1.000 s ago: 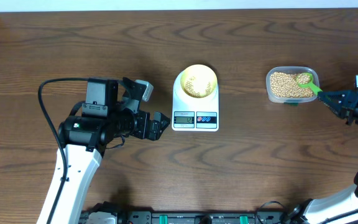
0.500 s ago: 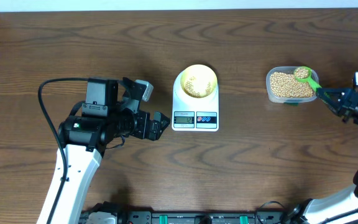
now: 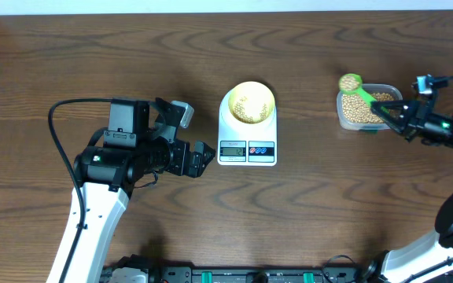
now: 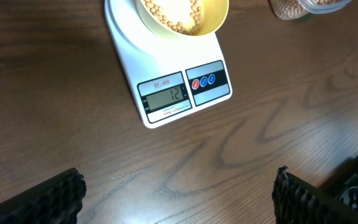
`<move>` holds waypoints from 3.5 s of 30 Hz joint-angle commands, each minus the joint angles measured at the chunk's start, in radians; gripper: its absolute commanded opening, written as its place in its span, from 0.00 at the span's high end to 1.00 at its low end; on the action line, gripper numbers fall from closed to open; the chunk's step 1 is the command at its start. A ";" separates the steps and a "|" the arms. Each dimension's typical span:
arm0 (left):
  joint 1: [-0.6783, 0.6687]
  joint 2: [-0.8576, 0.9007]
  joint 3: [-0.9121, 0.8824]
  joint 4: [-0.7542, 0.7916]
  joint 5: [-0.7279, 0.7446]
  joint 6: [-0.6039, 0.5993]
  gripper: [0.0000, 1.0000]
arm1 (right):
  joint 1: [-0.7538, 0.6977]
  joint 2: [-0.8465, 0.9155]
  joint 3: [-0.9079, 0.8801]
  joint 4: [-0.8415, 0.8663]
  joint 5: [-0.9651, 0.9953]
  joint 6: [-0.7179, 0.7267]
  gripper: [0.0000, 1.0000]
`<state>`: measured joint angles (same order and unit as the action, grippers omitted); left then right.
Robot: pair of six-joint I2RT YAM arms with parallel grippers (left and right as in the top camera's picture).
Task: Scoop item into bowl and weigh 50g on scale
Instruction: 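Lift the filled scoop out of the tub with the right gripper, then carry the scoop over the yellow bowl with the right gripper, then tip the scoop to pour soybeans into the yellow bowl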
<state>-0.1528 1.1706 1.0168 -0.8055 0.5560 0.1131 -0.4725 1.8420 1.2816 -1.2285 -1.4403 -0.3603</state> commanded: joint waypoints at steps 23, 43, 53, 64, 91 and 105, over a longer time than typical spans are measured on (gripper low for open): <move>-0.002 0.000 0.002 -0.001 0.016 0.018 0.02 | 0.274 0.009 -0.003 0.212 -0.118 0.194 0.99; -0.002 0.000 0.002 -0.001 0.016 0.018 0.02 | 0.475 0.009 -0.003 0.786 0.117 0.822 0.99; -0.002 0.000 0.002 -0.001 0.016 0.017 0.02 | 0.572 0.009 -0.003 0.810 0.367 0.857 0.99; -0.002 0.000 0.002 -0.001 0.016 0.018 0.02 | 0.693 0.008 -0.003 0.824 0.580 0.769 0.99; -0.002 0.000 0.002 -0.001 0.016 0.017 0.02 | 0.767 -0.142 0.002 0.707 0.877 0.613 0.99; -0.002 0.000 0.002 -0.001 0.016 0.018 0.02 | 0.841 -0.193 0.002 0.675 1.050 0.560 0.99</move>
<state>-0.1528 1.1706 1.0168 -0.8055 0.5560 0.1131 0.3607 1.6814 1.2758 -0.5507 -0.4305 0.2321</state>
